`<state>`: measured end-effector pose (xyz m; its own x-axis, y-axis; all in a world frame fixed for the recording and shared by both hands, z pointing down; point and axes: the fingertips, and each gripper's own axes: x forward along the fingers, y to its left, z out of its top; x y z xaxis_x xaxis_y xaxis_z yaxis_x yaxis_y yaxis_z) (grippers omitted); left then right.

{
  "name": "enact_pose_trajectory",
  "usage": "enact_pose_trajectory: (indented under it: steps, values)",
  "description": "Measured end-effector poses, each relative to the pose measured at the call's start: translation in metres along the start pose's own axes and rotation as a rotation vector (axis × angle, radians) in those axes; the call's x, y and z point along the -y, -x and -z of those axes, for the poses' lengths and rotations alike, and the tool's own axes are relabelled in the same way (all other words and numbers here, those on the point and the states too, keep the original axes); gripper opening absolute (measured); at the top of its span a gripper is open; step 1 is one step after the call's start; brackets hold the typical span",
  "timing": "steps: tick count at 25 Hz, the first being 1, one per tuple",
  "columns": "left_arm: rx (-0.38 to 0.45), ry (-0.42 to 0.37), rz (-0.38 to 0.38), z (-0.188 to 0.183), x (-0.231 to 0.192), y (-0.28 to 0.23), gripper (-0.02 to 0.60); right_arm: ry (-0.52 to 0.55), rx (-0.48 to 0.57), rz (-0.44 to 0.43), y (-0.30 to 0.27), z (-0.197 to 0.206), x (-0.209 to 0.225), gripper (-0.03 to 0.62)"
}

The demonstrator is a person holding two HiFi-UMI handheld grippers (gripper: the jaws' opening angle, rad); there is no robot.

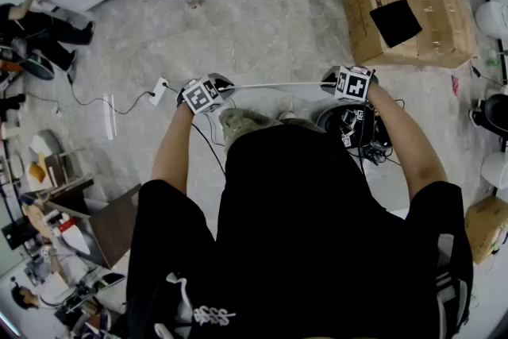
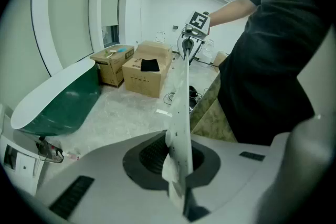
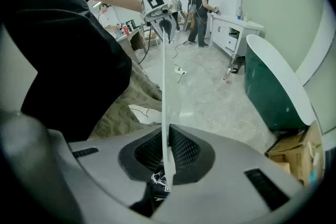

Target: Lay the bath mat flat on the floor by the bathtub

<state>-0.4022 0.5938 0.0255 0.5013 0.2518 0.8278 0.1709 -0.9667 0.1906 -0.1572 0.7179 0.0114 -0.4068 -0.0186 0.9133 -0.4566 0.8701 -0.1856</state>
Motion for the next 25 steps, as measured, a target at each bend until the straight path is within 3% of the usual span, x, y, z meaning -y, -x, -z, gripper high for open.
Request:
enact_pose_trajectory:
  steps: [17, 25]
  values:
    - [-0.060, -0.060, -0.043, -0.012, 0.004, 0.023, 0.026, -0.026, 0.067, 0.073, 0.010, -0.006, 0.006, 0.029]
    - [-0.056, -0.048, -0.008, 0.001, -0.033, 0.024, 0.026, -0.131, 0.111, 0.086, 0.001, -0.025, 0.031, 0.029]
